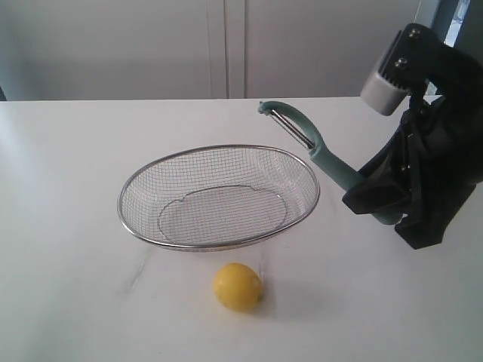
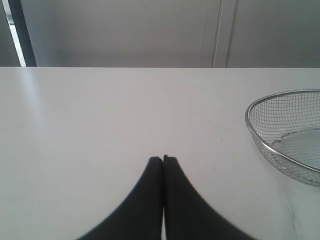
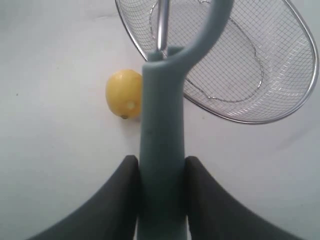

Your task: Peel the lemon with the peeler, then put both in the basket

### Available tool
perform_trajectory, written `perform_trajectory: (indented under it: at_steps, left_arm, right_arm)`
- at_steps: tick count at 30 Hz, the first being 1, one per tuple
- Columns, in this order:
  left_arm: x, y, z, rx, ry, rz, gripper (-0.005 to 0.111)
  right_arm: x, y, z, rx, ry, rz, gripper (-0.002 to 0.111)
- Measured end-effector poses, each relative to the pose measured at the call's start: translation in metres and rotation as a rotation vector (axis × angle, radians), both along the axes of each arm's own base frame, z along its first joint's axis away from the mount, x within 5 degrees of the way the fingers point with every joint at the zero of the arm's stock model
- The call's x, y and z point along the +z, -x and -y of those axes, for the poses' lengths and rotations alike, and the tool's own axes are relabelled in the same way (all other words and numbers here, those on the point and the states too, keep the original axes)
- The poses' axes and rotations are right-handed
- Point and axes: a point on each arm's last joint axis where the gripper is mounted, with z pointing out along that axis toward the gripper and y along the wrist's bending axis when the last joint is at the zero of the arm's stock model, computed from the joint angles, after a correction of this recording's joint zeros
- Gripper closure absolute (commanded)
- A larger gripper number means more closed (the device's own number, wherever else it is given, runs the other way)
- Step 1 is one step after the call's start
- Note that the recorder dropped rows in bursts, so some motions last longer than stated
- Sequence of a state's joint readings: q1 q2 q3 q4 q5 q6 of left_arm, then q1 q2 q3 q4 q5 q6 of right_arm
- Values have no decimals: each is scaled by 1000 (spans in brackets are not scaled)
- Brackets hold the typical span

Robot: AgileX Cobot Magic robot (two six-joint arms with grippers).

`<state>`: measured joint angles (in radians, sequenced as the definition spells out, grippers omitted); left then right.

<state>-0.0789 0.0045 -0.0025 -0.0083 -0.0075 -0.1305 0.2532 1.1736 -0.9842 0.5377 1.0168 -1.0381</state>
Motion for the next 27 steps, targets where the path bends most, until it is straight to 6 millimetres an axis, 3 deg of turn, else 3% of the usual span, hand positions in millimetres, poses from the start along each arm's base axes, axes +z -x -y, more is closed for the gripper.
perform_trajectory:
  at_steps: [14, 22, 27]
  left_arm:
    - [5, 0, 0, 4, 3, 52, 107]
    - [34, 2, -3, 27, 68, 374, 107]
    - [46, 4, -2, 17, 97, 306, 107]
  right_arm:
    - [0, 0, 0, -2, -1, -1, 108]
    - [0, 0, 0, -2, -1, -1, 108]
    - [0, 0, 0, -2, -1, -1, 108]
